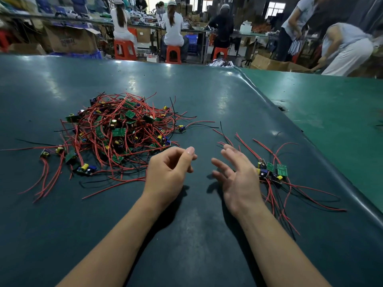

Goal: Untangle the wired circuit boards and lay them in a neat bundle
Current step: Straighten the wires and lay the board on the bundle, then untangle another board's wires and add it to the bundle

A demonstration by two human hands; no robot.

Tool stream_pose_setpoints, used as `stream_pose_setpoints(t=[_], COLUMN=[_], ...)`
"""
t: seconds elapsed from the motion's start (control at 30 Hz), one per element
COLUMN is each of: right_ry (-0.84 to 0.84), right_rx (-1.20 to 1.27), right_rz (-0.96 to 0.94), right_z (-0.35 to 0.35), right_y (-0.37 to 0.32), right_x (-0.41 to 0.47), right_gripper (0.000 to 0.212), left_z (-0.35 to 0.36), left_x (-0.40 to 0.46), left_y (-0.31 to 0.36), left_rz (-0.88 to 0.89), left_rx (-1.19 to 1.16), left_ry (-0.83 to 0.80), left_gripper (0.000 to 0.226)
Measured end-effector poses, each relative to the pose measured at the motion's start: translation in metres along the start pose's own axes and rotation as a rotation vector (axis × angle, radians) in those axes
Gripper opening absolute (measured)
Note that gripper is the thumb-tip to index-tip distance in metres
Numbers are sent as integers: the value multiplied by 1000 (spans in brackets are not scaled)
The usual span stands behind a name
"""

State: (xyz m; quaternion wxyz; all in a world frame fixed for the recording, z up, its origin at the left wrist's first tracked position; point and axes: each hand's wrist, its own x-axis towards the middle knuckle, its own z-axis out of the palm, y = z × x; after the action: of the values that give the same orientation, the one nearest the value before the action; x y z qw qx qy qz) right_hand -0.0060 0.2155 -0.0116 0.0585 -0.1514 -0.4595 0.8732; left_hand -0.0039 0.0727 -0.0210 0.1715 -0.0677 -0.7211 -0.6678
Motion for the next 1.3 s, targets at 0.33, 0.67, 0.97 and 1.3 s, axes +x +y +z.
stream_pose_setpoints(t=[0.33, 0.67, 0.97, 1.3], right_ry=[132, -51, -88, -457], right_rx=[-63, -394, -454, -873], right_rz=[-162, -300, -323, -544], right_z=[-9, -8, -11, -8], right_y=[-6, 7, 7, 14], right_x=[21, 14, 15, 6], right_gripper=[15, 19, 18, 49], left_z=[-51, -63, -63, -28], left_x=[14, 22, 21, 10], left_y=[-1, -8, -5, -5], left_rz=[80, -72, 340, 694], left_rx=[1094, 1080, 941, 701], left_ry=[422, 384, 490, 175], left_gripper=[28, 47, 17, 13])
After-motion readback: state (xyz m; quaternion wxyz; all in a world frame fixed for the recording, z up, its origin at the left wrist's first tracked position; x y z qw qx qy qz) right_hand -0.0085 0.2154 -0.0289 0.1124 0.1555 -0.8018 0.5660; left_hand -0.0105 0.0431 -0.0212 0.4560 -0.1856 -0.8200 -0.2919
